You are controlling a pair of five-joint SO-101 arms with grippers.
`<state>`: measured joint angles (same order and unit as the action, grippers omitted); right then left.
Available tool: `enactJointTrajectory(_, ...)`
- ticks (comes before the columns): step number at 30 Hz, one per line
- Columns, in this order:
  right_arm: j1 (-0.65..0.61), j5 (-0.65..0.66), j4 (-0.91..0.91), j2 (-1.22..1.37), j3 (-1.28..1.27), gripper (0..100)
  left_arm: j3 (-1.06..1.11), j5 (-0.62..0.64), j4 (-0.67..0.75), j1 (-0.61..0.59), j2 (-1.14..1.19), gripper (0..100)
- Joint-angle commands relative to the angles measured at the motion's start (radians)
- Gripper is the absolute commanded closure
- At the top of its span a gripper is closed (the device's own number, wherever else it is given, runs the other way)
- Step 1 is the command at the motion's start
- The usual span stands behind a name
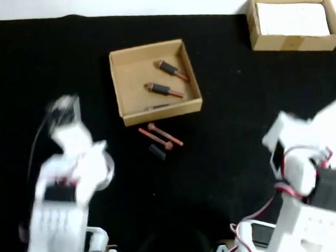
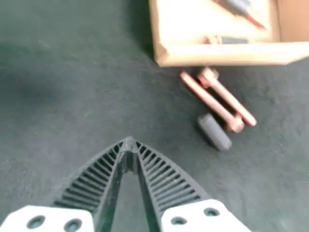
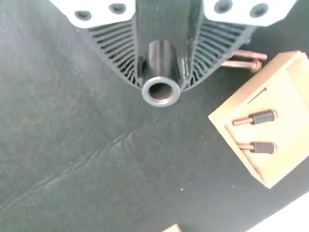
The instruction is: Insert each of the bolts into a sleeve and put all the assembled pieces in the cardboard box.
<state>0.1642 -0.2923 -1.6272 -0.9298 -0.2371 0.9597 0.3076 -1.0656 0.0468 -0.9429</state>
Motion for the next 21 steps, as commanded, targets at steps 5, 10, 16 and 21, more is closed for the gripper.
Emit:
enactJointTrajectory(5,-0.002,-0.009,0.024,-0.12,-0.272,99.2,-0.644,0.315,-0.245,0.194,0.644,97)
enactJointTrajectory(10,0.041,-0.003,0.127,-0.274,-0.455,99.2,-0.921,0.394,-0.33,0.277,0.946,97)
enactJointTrajectory(16,0.061,0.038,0.165,-0.46,-0.598,99.2,-1.193,0.442,-0.348,0.338,1.262,97)
enactJointTrajectory(21,0.061,0.04,0.165,-0.591,-0.694,99.2,-1.388,0.48,-0.362,0.337,1.488,97)
